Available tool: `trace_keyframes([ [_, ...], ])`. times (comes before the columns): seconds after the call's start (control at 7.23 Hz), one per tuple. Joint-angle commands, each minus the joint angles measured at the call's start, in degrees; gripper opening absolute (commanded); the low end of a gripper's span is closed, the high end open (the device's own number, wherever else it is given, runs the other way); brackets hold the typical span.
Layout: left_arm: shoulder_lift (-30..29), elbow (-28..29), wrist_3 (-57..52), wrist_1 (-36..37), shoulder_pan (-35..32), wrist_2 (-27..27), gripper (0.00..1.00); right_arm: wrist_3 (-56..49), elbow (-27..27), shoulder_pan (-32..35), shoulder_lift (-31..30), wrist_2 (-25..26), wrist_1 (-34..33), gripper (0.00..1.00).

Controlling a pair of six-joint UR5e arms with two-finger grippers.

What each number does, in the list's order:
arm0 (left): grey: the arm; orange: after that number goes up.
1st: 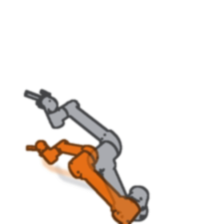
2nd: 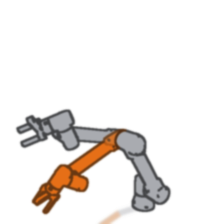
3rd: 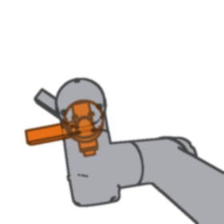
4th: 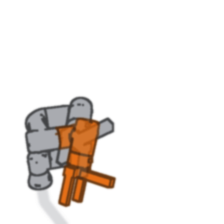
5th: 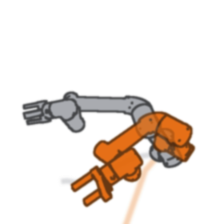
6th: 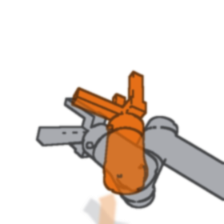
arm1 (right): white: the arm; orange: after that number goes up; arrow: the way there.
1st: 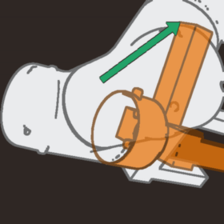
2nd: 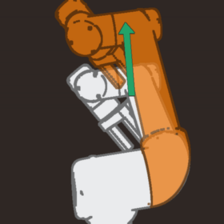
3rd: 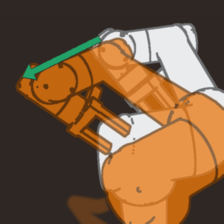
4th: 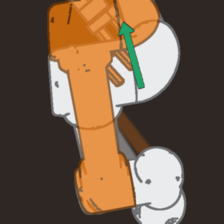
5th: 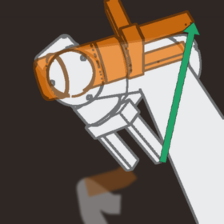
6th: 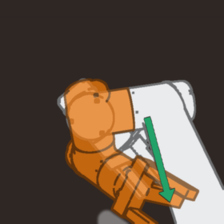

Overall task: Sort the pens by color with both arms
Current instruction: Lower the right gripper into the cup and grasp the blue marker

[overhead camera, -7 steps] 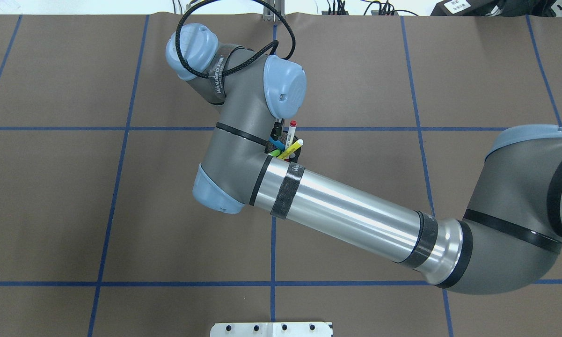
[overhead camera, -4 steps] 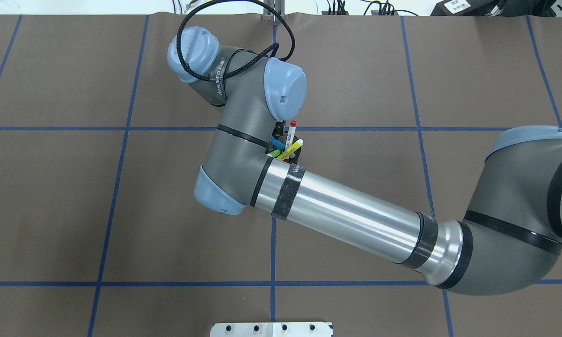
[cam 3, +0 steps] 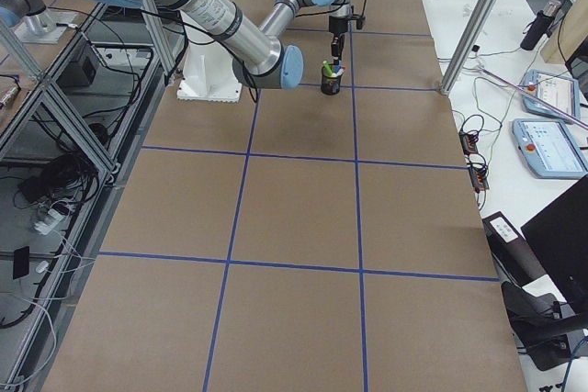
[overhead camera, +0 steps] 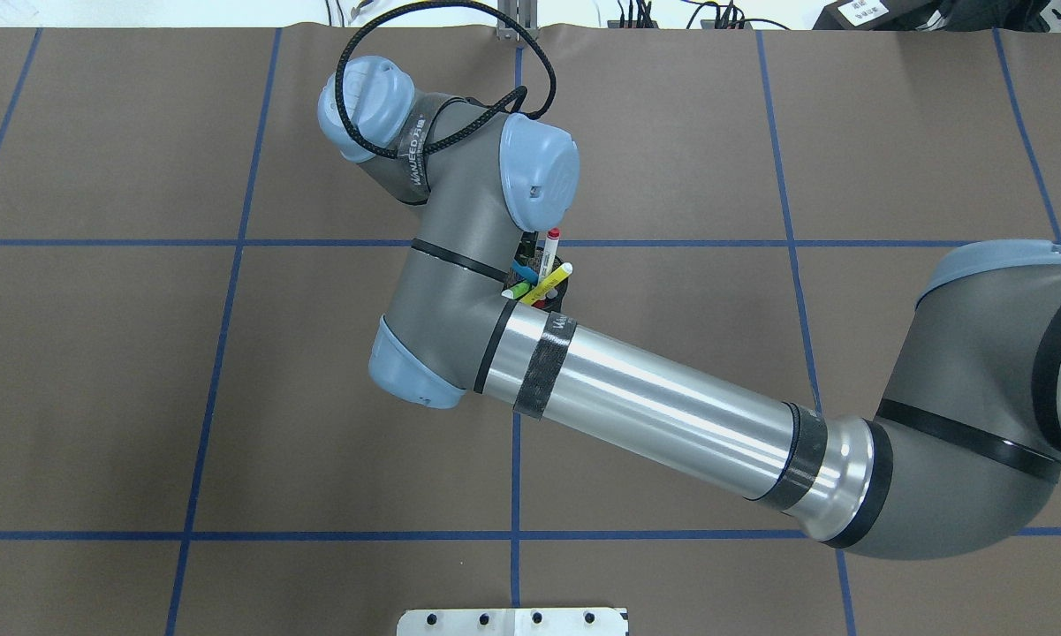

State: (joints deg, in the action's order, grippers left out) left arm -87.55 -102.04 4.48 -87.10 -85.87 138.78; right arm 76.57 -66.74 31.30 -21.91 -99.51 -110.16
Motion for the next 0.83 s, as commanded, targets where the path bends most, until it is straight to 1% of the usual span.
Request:
trace_keyframes([
  [0.0, 0.0, 0.0, 0.0, -0.1, 0.0, 0.0, 1.0, -0.6, 0.0, 0.0, -0.1, 0.0, 0.0, 0.45],
  [0.14, 0.0, 0.0, 0.0, -0.1, 0.0, 0.0, 1.0, -0.6, -0.1, 0.0, -0.1, 0.0, 0.1, 0.38],
  [0.28, -0.1, 0.0, 0.0, 0.0, 0.0, 0.0, 1.0, -0.6, -0.1, 0.0, 0.0, 0.0, 0.1, 0.27],
  [0.55, 0.0, 0.0, 0.0, 0.0, 0.0, 0.0, 1.0, -0.7, -0.1, 0.0, -0.2, 0.0, 0.1, 0.0],
  [0.69, 0.0, 0.3, 0.0, 0.0, 0.0, 0.0, 1.0, -0.8, -0.1, 0.2, -0.1, 0.0, 0.1, 0.0],
])
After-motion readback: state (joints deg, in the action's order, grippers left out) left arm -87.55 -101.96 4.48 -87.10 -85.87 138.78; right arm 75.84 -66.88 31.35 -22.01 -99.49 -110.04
